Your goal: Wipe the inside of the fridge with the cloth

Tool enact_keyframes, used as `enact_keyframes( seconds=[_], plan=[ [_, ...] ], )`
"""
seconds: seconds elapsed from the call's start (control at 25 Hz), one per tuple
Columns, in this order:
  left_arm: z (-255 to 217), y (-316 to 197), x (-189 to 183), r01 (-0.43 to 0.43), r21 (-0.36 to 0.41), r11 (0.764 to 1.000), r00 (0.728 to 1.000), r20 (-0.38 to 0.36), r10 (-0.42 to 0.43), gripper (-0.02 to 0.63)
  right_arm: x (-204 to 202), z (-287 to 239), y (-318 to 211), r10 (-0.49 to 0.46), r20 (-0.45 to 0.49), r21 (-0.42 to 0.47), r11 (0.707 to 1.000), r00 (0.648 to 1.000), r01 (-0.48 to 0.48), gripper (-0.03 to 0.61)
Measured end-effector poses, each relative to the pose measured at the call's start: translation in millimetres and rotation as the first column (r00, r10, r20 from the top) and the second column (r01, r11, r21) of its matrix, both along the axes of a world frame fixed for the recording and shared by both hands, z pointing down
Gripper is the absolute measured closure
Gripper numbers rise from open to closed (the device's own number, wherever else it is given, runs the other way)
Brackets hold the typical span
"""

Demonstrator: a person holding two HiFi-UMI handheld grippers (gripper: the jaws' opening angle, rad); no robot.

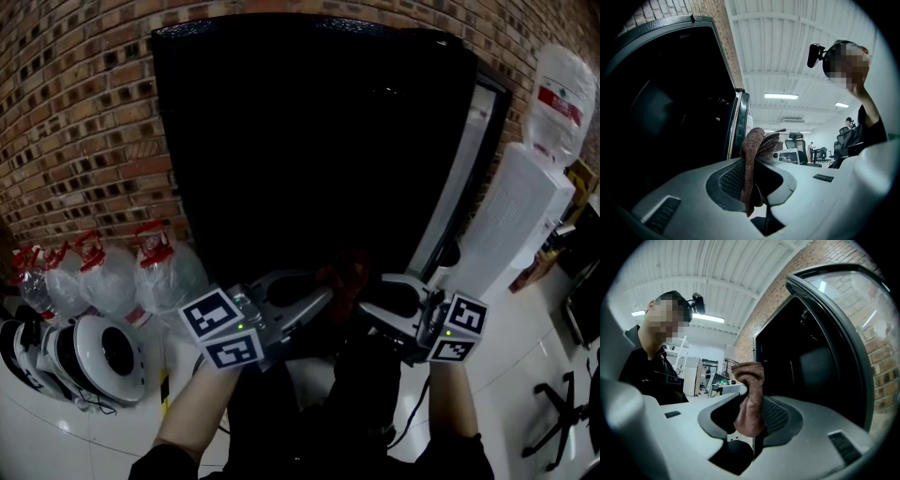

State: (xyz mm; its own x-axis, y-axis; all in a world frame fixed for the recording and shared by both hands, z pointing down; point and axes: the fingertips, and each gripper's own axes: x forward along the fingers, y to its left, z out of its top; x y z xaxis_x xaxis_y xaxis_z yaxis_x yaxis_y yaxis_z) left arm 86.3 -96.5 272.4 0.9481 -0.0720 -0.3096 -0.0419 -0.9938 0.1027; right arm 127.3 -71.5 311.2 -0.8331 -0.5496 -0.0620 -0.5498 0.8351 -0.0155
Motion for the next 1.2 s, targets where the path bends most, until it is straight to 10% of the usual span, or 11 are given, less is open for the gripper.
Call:
enact_keyframes(
  seconds=[0.28,0.6,0.88,1.2],
  plan=[
    [-35,-20,6,0.056,0.005,0.998,0.996,-0.067,-0.055,0.569,5,7,14,0.102,-0.050,0.079,0.992,0.994,-0.098,0.430],
    [-91,-56,45,0.097,0.060,0.994,0.991,-0.101,-0.090,0.569,58,-15,20,0.220,0.064,0.118,0.967,0.973,-0.226,0.574],
    [-133,-92,89,0.140,0.117,0.983,0.988,-0.081,-0.131,0.569,37,-10,-27,0.324,-0.221,0.133,0.944,0.920,-0.301,0.574],
    [-138,-127,102,0.167,0.140,0.976,0.985,-0.072,-0.158,0.569,25,22,-68,0.406,-0.224,0.070,0.914,0.886,-0.401,0.574]
  ],
)
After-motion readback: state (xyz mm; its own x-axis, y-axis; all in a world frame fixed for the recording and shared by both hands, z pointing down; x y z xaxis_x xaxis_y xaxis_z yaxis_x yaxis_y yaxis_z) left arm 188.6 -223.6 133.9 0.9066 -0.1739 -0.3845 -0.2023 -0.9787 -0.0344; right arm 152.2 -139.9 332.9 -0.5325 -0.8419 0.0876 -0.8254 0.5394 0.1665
